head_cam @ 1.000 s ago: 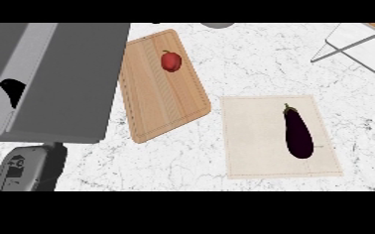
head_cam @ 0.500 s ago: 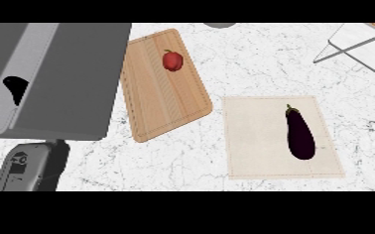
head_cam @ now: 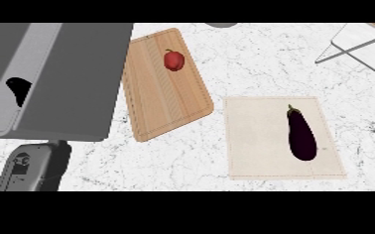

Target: Pick the tomato from the placemat and place it in the tiered shelf

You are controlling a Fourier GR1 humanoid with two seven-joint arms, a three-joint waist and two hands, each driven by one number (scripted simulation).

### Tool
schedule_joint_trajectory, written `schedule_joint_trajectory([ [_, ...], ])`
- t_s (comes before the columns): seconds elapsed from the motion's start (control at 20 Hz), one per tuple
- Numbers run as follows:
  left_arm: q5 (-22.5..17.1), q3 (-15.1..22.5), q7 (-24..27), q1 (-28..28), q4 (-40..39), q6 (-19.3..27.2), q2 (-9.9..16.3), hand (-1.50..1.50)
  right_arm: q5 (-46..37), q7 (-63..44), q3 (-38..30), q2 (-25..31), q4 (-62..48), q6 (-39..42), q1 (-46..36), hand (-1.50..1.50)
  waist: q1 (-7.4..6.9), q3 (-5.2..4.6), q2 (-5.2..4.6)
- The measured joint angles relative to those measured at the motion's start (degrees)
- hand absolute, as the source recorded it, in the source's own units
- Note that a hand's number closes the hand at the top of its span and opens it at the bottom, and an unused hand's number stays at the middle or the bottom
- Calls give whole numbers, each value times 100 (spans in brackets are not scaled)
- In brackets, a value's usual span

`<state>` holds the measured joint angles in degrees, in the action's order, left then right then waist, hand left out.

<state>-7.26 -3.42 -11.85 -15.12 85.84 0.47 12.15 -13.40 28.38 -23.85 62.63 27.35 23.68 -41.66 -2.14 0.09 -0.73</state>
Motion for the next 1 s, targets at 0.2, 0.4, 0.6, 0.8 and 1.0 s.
schedule_joint_trajectory([
  [0.2,55,37,29,-128,-102,37,-41,0,-150,-117,-44,-71,-504,-564,-316,-150,-32,5,-22],
  [0.4,33,35,7,-104,-43,24,-35,0,-104,185,-232,-105,-887,-919,-462,-150,-56,12,-31],
  [0.6,35,24,35,-133,-111,32,-45,0,19,341,-441,1,-1142,-1000,-711,-150,-76,17,-46],
  [0.8,28,48,23,-127,-83,13,-42,0,109,356,-583,289,-1359,-757,-875,-150,-92,19,-53],
  [1.0,53,68,113,-88,-125,7,-51,0,100,256,-556,591,-1619,84,-842,-150,-85,25,-67],
])
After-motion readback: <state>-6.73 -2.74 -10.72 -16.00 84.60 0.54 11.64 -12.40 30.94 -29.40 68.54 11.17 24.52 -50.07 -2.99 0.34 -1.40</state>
